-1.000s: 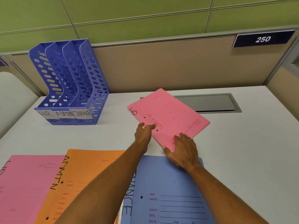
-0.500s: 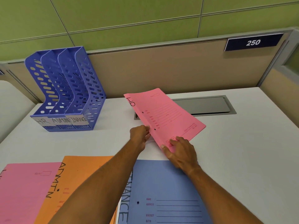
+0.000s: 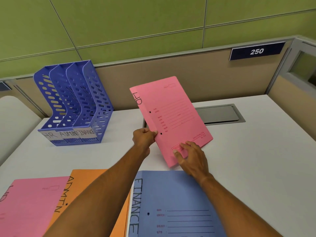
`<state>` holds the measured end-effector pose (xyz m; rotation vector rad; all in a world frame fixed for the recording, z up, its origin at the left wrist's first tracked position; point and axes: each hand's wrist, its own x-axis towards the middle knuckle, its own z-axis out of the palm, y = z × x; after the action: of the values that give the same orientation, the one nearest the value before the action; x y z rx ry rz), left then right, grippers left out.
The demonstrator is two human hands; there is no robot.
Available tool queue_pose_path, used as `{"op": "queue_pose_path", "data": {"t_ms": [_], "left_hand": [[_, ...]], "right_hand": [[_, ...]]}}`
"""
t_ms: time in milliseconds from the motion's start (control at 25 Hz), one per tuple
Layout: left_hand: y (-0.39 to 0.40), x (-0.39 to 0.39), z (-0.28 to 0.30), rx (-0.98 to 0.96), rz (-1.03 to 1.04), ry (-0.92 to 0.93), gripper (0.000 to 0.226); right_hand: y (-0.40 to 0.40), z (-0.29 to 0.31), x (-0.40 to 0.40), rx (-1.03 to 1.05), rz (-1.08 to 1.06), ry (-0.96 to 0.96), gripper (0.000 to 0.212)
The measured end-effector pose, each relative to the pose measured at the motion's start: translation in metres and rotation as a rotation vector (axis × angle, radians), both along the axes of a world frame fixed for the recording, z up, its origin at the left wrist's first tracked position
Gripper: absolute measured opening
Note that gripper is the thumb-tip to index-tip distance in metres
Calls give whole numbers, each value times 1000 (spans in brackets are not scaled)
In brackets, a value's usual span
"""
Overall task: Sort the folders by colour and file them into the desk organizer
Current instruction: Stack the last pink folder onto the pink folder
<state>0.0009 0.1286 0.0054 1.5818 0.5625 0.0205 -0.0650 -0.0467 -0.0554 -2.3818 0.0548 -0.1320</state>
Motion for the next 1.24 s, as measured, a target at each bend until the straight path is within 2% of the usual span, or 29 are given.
{"op": "queue_pose_path", "data": {"t_ms": [360,680,960,1240], "left_hand": [[65,-15,32,122,-70,-103,5],[184,-46,57,150,-133,-177,7],[302,-86,67,118,-236,-109,12],[376,-128,45,0,-213,2,15]], "right_hand": [[26,36,-8,176,-177,-139,40],[105,62,-37,301,-311,-173,33],[202,83,-62,392,-404,-105,39],[263,76,-86,586,-405,-8,21]]}}
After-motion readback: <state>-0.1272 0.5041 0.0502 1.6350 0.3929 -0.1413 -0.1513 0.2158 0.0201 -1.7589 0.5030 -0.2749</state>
